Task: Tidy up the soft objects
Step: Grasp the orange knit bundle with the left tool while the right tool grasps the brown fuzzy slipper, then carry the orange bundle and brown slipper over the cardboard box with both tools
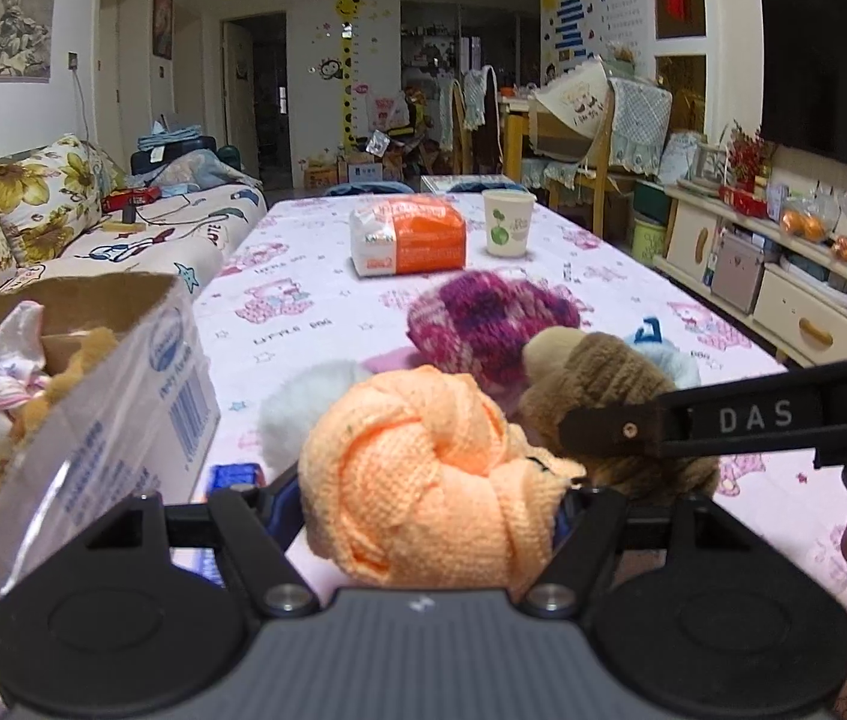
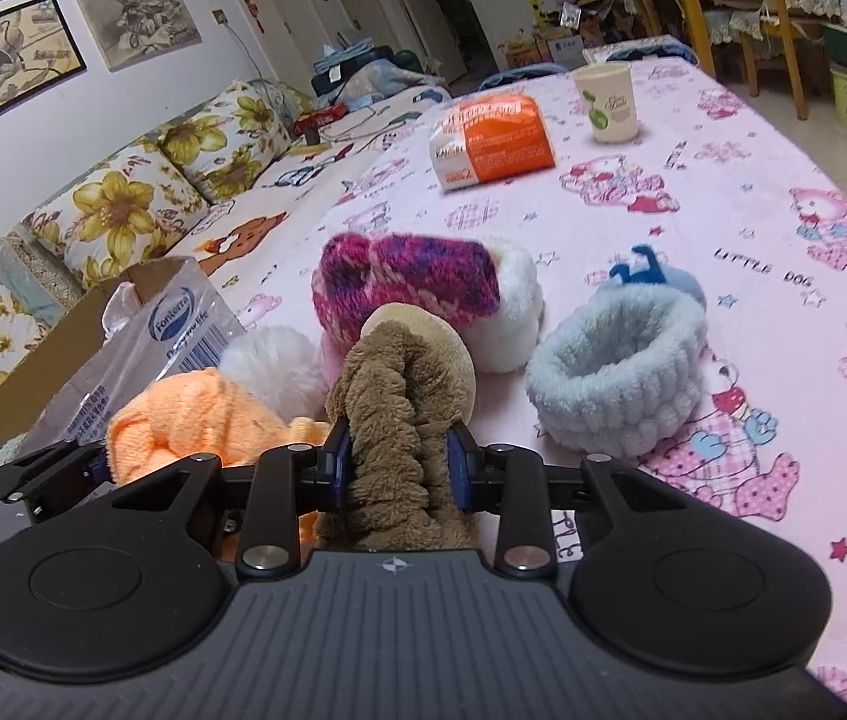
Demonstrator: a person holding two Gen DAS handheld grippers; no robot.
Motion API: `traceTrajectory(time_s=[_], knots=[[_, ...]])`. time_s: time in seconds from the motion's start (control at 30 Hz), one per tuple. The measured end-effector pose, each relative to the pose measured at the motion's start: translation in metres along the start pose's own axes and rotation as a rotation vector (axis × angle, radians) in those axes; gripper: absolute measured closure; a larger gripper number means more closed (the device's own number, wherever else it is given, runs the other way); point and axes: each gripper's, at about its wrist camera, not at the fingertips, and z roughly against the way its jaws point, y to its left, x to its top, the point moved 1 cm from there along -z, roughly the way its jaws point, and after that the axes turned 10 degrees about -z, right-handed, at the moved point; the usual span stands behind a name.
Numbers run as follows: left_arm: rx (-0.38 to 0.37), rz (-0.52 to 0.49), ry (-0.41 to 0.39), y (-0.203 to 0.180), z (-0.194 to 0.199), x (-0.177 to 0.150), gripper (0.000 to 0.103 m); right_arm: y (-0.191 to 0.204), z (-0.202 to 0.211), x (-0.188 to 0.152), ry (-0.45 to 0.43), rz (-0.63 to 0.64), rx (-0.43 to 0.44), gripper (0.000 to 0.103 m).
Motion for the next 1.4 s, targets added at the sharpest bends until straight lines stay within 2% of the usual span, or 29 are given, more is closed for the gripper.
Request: traceTrajectory(time_s=[0.63,1.4], knots=[[0.042,0.113,-0.124,0.033,0.035,0.011,0.031,0.018,0.015,0.009,-0.091,-0.021,0.053,0.064],[0.214,0.317,-0.215,0.102,0.071,0.011,0.031,0.059,0.002,0.014,-0.092,0.017,0.172,0.064]])
